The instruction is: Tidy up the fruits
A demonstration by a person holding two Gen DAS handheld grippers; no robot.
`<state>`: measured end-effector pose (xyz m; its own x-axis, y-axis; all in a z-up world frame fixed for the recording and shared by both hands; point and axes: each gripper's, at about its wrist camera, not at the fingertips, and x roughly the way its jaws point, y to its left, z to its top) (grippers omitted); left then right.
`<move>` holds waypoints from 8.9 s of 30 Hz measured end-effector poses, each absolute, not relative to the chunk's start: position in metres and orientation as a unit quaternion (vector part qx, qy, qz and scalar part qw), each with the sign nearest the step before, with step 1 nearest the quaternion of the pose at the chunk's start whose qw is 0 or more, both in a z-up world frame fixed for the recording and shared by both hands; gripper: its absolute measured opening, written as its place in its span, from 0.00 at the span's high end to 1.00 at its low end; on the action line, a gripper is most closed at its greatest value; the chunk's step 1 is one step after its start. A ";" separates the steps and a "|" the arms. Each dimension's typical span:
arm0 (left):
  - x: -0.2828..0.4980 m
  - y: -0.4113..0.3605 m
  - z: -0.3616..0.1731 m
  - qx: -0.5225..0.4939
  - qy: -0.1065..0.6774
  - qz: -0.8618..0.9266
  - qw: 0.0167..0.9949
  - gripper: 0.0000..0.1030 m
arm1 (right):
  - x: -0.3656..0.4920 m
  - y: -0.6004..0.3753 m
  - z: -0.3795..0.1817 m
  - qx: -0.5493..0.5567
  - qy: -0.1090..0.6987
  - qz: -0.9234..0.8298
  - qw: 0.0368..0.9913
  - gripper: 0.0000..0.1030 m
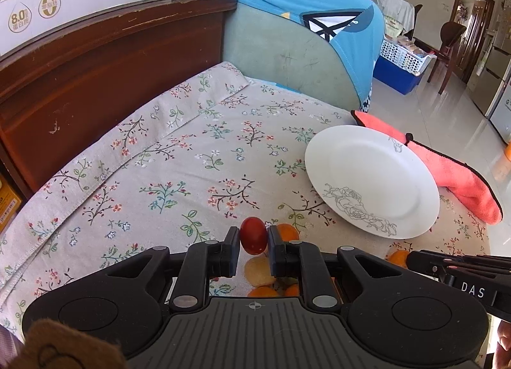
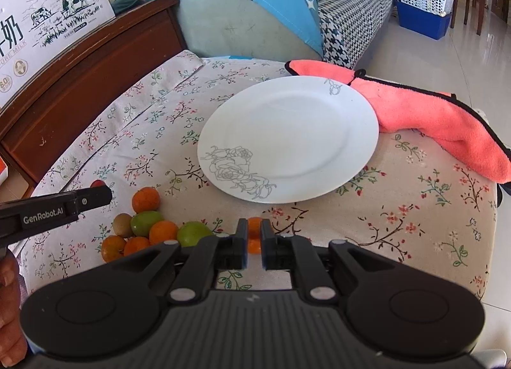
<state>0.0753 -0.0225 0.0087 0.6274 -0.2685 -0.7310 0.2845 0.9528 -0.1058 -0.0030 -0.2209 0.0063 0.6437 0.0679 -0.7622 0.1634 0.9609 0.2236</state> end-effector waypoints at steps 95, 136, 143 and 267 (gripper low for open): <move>0.093 -0.109 0.026 0.135 0.391 -0.207 0.887 0.34 | 0.030 -0.276 0.032 0.194 0.411 -0.045 0.890 0.71; 0.001 -0.009 -0.013 0.140 0.442 -0.220 0.858 0.35 | -0.053 -0.165 -0.012 0.089 0.477 0.101 0.869 0.70; 0.001 -0.013 -0.016 0.138 0.436 -0.230 0.859 0.40 | -0.052 -0.159 -0.013 0.071 0.468 0.104 0.875 0.74; 0.095 -0.053 0.039 0.080 0.393 -0.240 0.884 0.27 | 0.021 -0.263 0.038 0.164 0.416 0.026 0.894 0.72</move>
